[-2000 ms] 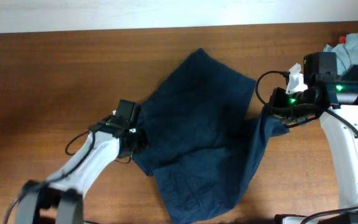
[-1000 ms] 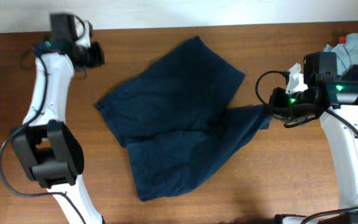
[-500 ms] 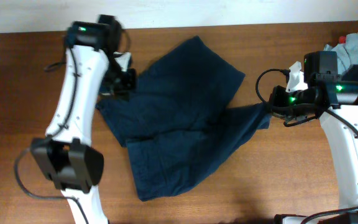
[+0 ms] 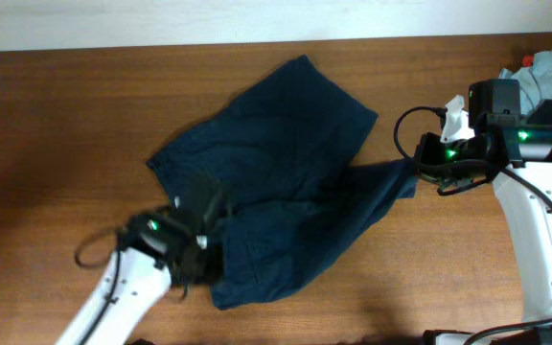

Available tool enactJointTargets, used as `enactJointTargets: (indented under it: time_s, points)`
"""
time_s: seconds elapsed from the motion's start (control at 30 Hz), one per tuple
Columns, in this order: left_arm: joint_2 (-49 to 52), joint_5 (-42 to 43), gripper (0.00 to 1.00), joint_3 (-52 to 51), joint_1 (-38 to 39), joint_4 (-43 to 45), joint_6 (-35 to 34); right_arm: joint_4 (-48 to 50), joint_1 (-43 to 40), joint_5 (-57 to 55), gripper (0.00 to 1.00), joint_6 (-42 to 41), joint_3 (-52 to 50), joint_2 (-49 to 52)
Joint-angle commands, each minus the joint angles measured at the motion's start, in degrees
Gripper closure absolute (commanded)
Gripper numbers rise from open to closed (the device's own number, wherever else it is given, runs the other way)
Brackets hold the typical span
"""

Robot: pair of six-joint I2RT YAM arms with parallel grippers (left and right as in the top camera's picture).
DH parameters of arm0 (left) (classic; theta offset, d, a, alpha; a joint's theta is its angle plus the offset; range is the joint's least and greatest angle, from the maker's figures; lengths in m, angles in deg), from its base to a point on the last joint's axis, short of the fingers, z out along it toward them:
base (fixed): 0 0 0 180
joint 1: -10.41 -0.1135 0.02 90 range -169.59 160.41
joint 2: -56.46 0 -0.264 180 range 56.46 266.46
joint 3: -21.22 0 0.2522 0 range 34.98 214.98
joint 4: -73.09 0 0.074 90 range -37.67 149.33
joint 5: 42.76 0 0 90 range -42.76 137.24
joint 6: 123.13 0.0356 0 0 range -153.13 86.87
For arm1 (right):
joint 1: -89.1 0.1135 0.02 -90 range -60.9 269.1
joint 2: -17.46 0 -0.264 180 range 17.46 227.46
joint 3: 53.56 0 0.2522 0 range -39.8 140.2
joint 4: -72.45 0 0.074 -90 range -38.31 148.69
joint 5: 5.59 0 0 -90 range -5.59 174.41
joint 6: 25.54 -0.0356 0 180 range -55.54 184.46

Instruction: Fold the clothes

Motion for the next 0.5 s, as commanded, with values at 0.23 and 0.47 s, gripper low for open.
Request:
enactJointTargets:
  time_s: [0.23,0.47]
  points:
    - [-3.37,13.2,0.41,-22.6,0.15,18.99,-4.81,0.11,-0.07,0.09,0.96,0.59,0.76,-1.16]
    - [-0.74,12.72,0.33,-23.1,0.15,23.32,-1.7,0.11,-0.07,0.09,0.96,0.59,0.76,-1.16]
